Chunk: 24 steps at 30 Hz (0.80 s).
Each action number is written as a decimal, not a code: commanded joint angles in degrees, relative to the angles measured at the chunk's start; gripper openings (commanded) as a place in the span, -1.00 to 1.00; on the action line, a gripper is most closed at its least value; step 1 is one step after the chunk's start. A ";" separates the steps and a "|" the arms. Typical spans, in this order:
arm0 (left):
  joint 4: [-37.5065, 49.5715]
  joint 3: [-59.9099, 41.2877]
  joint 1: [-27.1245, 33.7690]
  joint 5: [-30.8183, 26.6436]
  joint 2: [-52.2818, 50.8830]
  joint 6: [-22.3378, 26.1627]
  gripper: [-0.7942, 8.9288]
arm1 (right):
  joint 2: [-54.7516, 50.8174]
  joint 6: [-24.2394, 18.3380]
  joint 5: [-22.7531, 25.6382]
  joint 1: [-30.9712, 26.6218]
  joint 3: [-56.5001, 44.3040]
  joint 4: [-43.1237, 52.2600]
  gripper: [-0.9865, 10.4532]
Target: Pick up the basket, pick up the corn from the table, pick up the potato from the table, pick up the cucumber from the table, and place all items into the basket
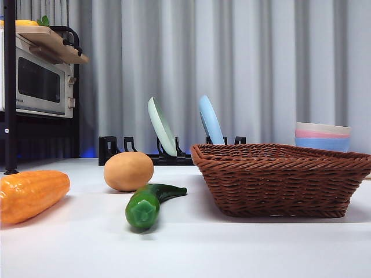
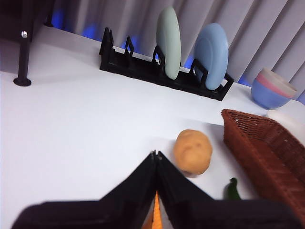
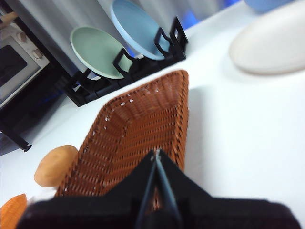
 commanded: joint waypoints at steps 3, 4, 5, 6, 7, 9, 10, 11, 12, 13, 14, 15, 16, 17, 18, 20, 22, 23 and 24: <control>-3.19 6.45 0.13 0.66 5.25 1.57 -0.85 | 7.39 -5.68 0.15 0.04 6.27 0.11 -0.85; -3.52 7.85 0.13 1.44 6.69 2.73 -0.85 | 9.16 -6.25 -0.11 0.04 7.78 0.07 -0.85; -3.65 8.96 0.13 2.14 7.98 3.87 -0.85 | 10.71 -6.73 -0.17 0.04 9.09 0.00 -0.85; -3.91 10.27 0.13 3.21 9.51 5.38 -0.85 | 12.55 -7.48 -0.15 0.04 10.62 -0.17 -0.84; -4.35 11.43 0.13 3.96 10.88 6.51 -0.85 | 14.14 -8.20 -0.22 0.04 11.93 -0.28 -0.84; -5.90 14.29 0.13 5.22 14.34 8.41 -0.85 | 17.94 -9.90 -0.22 0.04 15.08 -1.25 -0.84; -6.75 15.52 0.13 5.92 15.87 9.22 -0.85 | 19.67 -10.54 -0.26 0.04 16.44 -1.90 -0.84; -7.87 16.98 0.13 6.40 17.68 10.16 -0.85 | 21.70 -11.08 -0.26 0.04 18.10 -3.06 -0.84; -9.03 18.43 0.13 7.08 19.58 11.10 -0.85 | 23.67 -11.52 -0.28 0.04 19.82 -4.66 -0.84; -10.16 19.82 0.13 7.85 21.46 12.24 -0.85 | 25.75 -12.07 -0.31 0.04 21.59 -6.56 -0.84; -11.23 21.05 0.11 8.46 23.04 13.03 -0.85 | 27.56 -12.72 -0.31 0.04 23.15 -8.41 -0.84; -12.44 22.43 0.13 9.38 24.94 14.03 -0.85 | 29.64 -13.70 -0.44 0.04 24.94 -10.75 -0.84; -13.51 23.74 0.11 10.14 26.80 14.73 -0.85 | 31.71 -15.02 -1.18 0.04 26.73 -13.16 -0.84; -14.34 24.83 0.11 10.88 28.28 15.37 -0.84 | 33.48 -16.41 -2.27 0.04 28.13 -14.97 -0.83; -15.06 25.83 0.11 11.28 29.68 15.39 -0.84 | 35.15 -17.75 -3.65 0.04 29.40 -16.57 -0.83; -15.82 27.69 0.11 12.28 32.63 15.34 -0.84 | 38.60 -20.20 -7.04 0.04 31.82 -19.43 -0.82; -15.80 28.92 0.11 13.40 35.04 15.34 -0.81 | 41.18 -20.98 -8.90 0.04 33.27 -20.35 -0.72; -15.65 29.27 0.11 13.86 35.87 15.32 -0.74 | 42.07 -20.96 -9.25 0.04 33.62 -20.41 -0.58; -15.65 29.62 0.09 14.60 36.74 15.32 -0.59 | 42.86 -20.92 -9.29 0.04 33.90 -20.41 -0.40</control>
